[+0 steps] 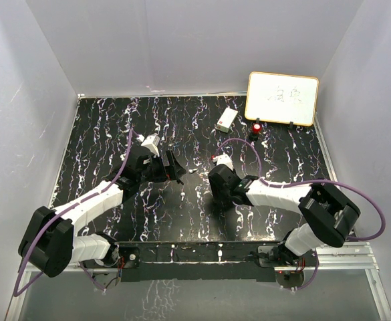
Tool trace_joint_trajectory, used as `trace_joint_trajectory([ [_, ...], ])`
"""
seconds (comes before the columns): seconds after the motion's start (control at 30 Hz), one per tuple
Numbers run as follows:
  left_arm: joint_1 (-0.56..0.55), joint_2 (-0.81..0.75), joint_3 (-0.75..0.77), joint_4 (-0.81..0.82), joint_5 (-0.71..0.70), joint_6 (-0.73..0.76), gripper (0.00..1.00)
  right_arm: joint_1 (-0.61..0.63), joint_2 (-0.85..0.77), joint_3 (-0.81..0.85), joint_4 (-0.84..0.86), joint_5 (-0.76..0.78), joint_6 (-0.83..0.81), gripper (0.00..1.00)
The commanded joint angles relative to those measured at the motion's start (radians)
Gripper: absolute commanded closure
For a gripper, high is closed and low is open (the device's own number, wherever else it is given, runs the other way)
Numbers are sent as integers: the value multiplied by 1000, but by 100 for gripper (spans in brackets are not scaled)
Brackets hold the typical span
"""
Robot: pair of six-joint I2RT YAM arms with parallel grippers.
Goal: Insert the wireless bluetooth earbuds into the charging case
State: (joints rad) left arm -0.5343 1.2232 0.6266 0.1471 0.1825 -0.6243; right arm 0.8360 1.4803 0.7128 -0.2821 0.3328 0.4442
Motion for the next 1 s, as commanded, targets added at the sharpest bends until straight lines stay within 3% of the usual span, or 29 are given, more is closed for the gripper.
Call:
trace_joint_trajectory([
  [0.0,-5,-29,16,-18,-2,8,8,3,19,28,-18,20,-3,56],
  [0.13,-4,-35,15,-22,-2,9,8,3,27,33,-24,25,-4,46],
  [0.3,-5,-36,14,-24,-3,9,7,3,43,41,-26,29,-2,44],
  [0.47,-6,-38,12,-27,-3,9,8,3,55,47,-30,29,-3,52],
  [0.6,-5,-41,12,-27,-5,11,8,3,35,39,-25,32,-1,66],
  [0.77,-5,-39,24,-25,16,4,9,6,-80,1,45,22,-42,69],
  [0.97,-6,-44,70,-28,75,-11,14,6,-276,-33,220,-97,-184,69],
])
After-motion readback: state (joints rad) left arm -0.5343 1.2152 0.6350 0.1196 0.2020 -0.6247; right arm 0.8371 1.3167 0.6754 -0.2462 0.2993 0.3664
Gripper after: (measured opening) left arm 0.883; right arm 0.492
